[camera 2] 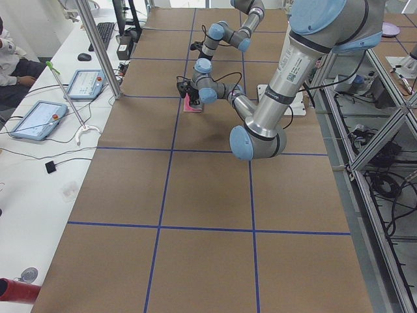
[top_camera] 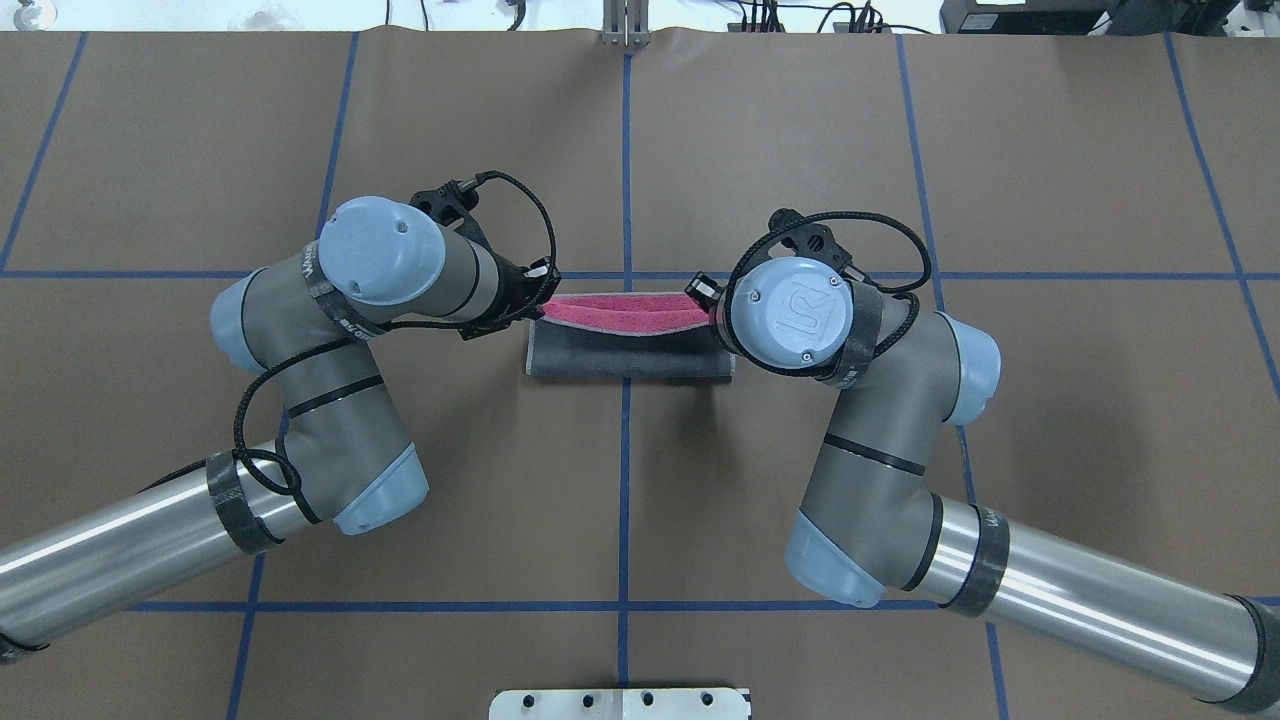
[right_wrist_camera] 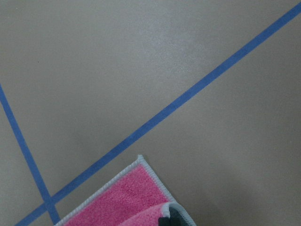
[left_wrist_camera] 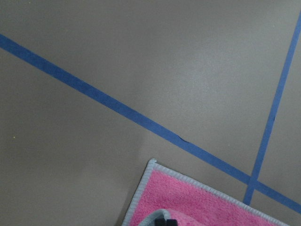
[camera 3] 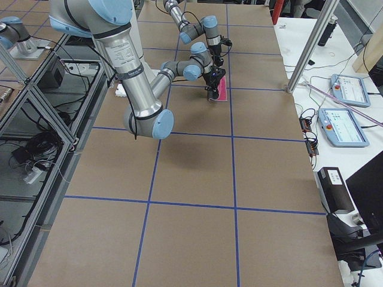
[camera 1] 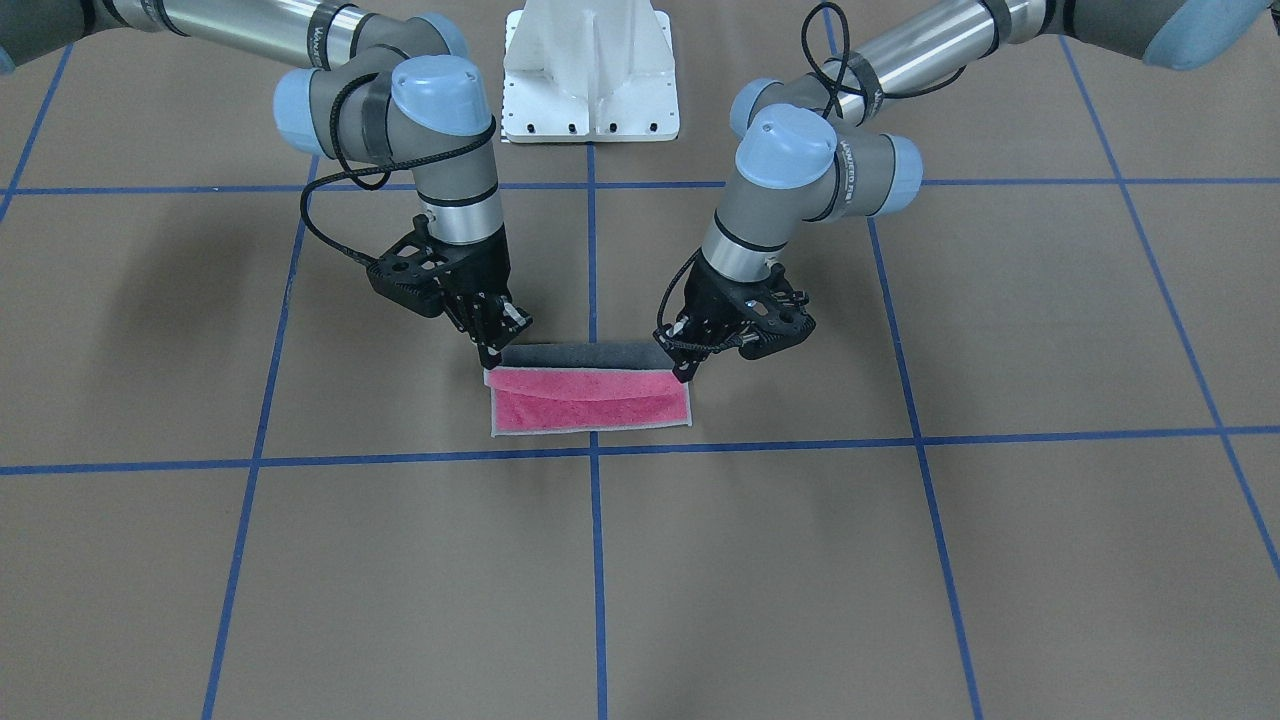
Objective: Fold towel twice with both arms
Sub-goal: 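Lift the near edge with both grippers and fold it over the far edge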
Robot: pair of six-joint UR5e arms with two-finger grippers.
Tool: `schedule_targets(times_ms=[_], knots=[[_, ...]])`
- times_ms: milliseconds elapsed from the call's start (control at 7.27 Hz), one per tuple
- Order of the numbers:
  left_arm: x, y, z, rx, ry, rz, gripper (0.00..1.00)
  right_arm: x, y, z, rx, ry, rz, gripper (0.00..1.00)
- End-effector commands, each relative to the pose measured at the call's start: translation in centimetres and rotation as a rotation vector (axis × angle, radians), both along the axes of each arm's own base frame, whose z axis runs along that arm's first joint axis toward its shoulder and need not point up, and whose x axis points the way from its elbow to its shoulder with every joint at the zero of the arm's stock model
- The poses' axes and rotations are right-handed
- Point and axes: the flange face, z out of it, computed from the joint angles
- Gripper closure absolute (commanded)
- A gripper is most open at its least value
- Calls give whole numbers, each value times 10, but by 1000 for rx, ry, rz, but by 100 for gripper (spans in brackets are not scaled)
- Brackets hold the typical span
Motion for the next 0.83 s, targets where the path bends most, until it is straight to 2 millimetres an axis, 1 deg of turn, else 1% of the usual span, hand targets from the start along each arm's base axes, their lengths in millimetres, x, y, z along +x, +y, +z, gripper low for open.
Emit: schedule_targets(times_ms=[0, 138, 413, 688], knots=[[-3, -3, 0, -1, -1, -5, 100, -3, -5, 0, -2, 4, 3, 100], [-2, -5, 1, -3, -3, -9, 100, -1, -7, 0, -2, 4, 6, 100], [6, -20, -6, -8, -11, -20, 100, 2, -11, 0, 0, 5, 10, 100], [7, -25, -2, -13, -17, -24, 100, 1, -11, 2, 0, 12, 7, 100]])
